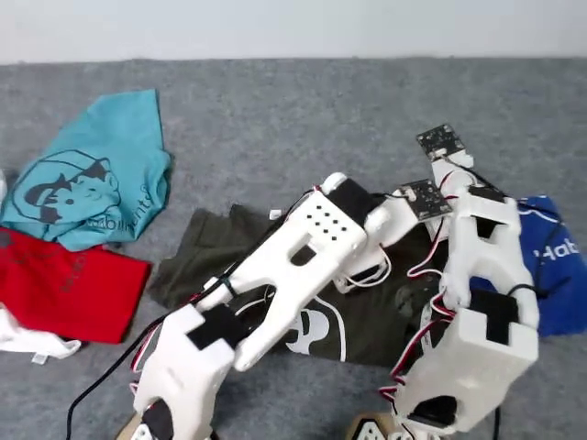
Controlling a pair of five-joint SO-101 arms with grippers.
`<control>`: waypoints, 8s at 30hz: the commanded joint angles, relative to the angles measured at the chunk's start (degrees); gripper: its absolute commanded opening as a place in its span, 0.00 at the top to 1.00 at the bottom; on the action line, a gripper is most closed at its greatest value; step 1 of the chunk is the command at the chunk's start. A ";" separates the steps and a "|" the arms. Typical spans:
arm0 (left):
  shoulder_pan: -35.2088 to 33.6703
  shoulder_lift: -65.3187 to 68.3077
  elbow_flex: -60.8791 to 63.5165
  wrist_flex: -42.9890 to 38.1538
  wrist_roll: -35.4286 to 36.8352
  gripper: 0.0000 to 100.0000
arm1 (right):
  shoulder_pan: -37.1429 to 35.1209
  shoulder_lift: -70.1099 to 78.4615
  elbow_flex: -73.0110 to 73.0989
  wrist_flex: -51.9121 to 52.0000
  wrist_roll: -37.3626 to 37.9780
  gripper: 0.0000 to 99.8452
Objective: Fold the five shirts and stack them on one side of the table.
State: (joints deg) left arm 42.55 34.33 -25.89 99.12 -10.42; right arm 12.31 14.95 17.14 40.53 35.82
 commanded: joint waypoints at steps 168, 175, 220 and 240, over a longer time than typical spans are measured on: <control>-53.45 -83.78 2.86 -2.20 10.73 0.99 | 0.75 -66.51 -60.57 46.55 -24.00 0.99; -53.54 -92.48 6.20 -6.15 10.73 0.99 | 3.21 -66.59 -68.22 48.57 -24.09 0.99; -57.32 -77.89 43.12 -50.90 10.81 0.99 | -1.01 -49.80 -35.96 25.54 -25.67 0.99; -55.65 -42.99 40.66 -50.55 9.58 0.99 | -31.87 -8.48 -35.60 39.16 -19.08 0.96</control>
State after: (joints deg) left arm -13.27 -10.07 17.54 48.04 -0.31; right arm -14.07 0.09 -18.29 79.12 16.22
